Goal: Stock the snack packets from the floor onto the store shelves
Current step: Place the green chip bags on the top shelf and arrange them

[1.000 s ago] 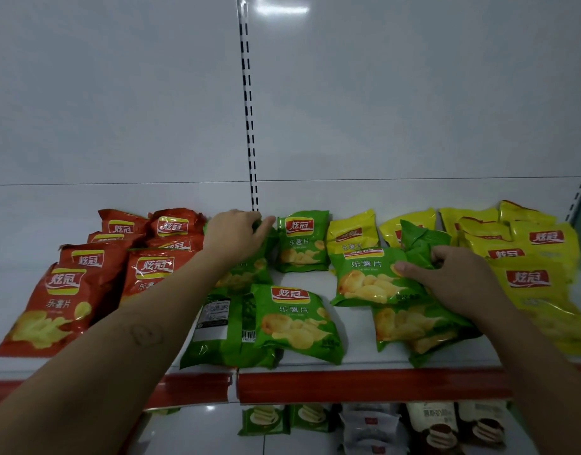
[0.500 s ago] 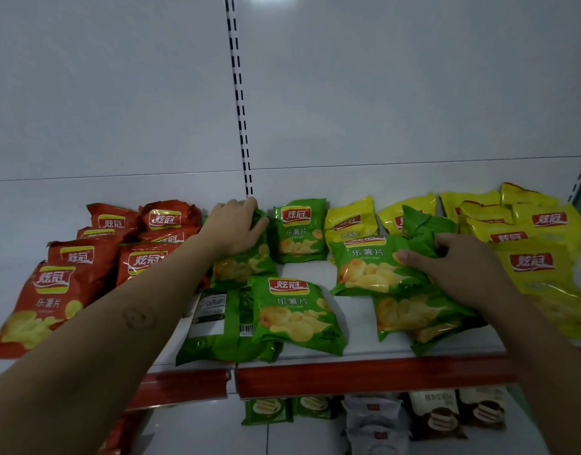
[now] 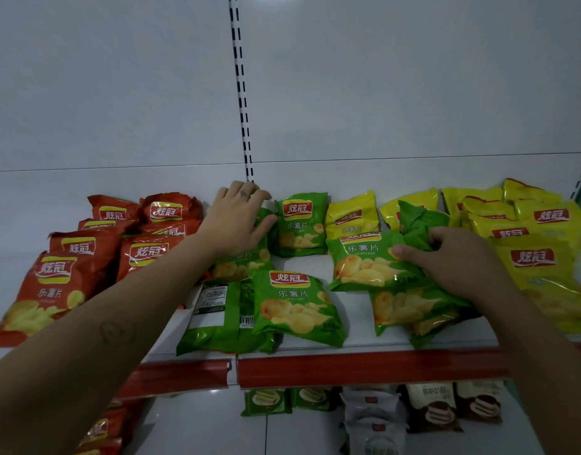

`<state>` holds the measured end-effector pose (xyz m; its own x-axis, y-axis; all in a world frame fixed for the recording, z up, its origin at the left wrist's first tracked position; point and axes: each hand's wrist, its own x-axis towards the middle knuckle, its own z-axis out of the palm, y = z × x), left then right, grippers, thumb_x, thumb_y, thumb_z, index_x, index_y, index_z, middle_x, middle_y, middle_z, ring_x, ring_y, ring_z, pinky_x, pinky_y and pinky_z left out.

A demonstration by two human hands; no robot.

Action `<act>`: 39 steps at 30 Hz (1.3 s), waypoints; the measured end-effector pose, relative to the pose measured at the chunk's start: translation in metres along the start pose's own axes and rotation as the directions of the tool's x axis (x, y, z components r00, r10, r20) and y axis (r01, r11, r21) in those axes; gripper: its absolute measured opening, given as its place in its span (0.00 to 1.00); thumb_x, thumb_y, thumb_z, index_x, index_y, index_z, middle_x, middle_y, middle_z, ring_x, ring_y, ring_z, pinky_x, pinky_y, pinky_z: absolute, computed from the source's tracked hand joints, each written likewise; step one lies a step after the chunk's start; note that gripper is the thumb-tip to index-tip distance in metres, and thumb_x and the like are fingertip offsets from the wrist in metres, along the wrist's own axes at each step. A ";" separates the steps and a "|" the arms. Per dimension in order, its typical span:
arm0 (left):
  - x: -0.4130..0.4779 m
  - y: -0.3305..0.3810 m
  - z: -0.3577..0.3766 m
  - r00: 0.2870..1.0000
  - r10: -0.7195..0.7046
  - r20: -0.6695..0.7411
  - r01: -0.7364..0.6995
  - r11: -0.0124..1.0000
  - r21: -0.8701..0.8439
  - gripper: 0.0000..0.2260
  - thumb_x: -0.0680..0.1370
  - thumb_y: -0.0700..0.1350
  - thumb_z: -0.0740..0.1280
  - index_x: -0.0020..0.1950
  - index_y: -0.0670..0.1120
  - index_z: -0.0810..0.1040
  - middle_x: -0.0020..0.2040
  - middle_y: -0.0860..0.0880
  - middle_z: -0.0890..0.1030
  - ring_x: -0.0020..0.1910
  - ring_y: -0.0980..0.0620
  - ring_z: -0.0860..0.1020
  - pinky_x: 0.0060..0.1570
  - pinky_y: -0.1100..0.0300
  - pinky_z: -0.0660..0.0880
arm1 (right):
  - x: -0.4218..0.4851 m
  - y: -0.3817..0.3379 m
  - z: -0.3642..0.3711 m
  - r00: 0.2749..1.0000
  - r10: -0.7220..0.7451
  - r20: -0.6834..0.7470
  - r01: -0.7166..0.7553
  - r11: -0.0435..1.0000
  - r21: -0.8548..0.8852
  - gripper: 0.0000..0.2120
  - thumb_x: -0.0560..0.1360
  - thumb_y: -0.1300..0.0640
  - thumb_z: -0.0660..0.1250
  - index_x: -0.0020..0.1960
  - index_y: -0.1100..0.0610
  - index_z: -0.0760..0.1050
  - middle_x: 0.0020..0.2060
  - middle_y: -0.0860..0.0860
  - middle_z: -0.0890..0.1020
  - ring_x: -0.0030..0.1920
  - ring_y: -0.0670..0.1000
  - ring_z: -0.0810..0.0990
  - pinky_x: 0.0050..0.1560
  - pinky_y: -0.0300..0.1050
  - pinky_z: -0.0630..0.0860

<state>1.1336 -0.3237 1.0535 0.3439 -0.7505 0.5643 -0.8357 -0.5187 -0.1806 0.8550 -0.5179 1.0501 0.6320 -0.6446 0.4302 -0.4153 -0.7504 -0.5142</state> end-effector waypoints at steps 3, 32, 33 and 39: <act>-0.002 0.018 -0.022 0.983 0.143 0.111 -0.130 0.984 -0.122 0.19 0.80 0.57 0.59 0.62 0.47 0.77 0.58 0.45 0.78 0.57 0.46 0.74 0.58 0.49 0.73 | 0.006 -0.002 0.000 1.000 -0.003 0.006 0.003 1.000 -0.030 0.26 0.69 0.39 0.72 0.29 0.57 0.65 0.26 0.51 0.70 0.29 0.50 0.69 0.29 0.44 0.59; 0.028 0.045 -0.062 0.959 0.036 0.281 0.062 0.941 -0.333 0.05 0.79 0.48 0.70 0.50 0.48 0.81 0.43 0.54 0.76 0.43 0.53 0.74 0.40 0.60 0.69 | -0.001 0.026 -0.019 0.998 0.043 -0.049 -0.030 0.969 0.244 0.23 0.69 0.47 0.75 0.27 0.58 0.67 0.24 0.51 0.71 0.27 0.50 0.70 0.29 0.43 0.62; 0.031 0.045 -0.061 0.977 0.012 0.212 0.053 0.953 -0.299 0.07 0.79 0.48 0.70 0.52 0.46 0.82 0.45 0.52 0.75 0.44 0.52 0.73 0.42 0.59 0.68 | -0.001 0.029 -0.019 0.998 0.051 -0.039 -0.039 0.963 0.268 0.22 0.69 0.46 0.75 0.29 0.60 0.71 0.26 0.55 0.75 0.29 0.53 0.73 0.31 0.45 0.66; 0.026 0.049 -0.028 0.997 -0.072 0.016 0.074 0.985 -0.154 0.10 0.80 0.49 0.67 0.56 0.45 0.83 0.54 0.47 0.79 0.55 0.47 0.75 0.49 0.52 0.74 | -0.004 0.035 -0.021 0.996 0.066 -0.057 -0.042 0.937 0.348 0.20 0.69 0.48 0.76 0.26 0.54 0.70 0.23 0.48 0.73 0.29 0.51 0.72 0.30 0.44 0.63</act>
<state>1.0894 -0.3575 1.0817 0.4103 -0.7174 0.5630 -0.8638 -0.5038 -0.0124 0.8245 -0.5446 1.0457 0.5648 -0.6999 0.4373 -0.1880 -0.6250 -0.7576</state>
